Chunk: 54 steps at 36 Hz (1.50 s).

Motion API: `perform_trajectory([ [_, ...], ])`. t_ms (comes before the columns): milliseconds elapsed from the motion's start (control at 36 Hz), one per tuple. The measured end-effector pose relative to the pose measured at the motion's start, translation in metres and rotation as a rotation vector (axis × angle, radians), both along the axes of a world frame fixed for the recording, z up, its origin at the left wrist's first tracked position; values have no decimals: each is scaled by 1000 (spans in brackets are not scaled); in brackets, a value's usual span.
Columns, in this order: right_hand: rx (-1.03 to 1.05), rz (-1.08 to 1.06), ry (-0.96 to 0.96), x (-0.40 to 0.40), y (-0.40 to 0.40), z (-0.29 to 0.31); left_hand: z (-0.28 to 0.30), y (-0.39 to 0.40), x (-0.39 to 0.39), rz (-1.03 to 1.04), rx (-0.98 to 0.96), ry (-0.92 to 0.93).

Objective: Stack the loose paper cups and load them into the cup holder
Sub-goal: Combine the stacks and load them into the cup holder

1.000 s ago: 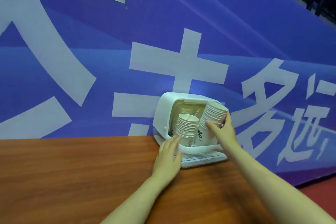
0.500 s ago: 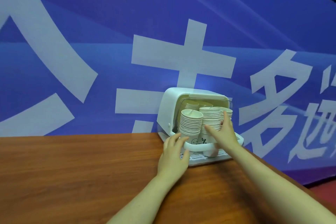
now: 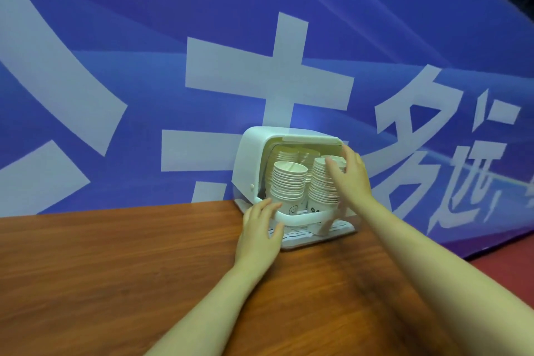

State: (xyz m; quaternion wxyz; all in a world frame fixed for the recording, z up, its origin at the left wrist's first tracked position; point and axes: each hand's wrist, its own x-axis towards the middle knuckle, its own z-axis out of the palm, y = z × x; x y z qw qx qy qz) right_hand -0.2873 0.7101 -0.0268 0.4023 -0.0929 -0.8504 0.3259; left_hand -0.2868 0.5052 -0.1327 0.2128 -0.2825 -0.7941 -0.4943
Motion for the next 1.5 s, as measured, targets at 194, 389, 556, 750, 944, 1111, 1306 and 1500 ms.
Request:
perform_trajectory([
  [194, 216, 11, -91, -27, -5, 29, -1, -2, -2, -22, 36, -3],
  [389, 458, -1, -266, -35, 5, 50, -1, -2, -3, -29, 43, -3],
  [556, 577, -12, -333, -29, 8, 68, -3, -2, -3, -42, 46, -17],
  [750, 542, 29, -422, -11, 19, 71, -2, -1, -3, -38, 58, -26],
  [944, 542, 111, -480, 10, 23, 76, -2, -2, -2, -39, 70, -25],
  [1111, 564, 159, -514, 25, 31, 66, 1, -4, 1, 45, 233, 10],
  [1306, 526, 189, -336, 22, 34, 48, 2, -5, 1, 62, 207, -26],
  [1500, 680, 37, -206, -1, 33, 33, 2, -6, -1, 63, 227, -92],
])
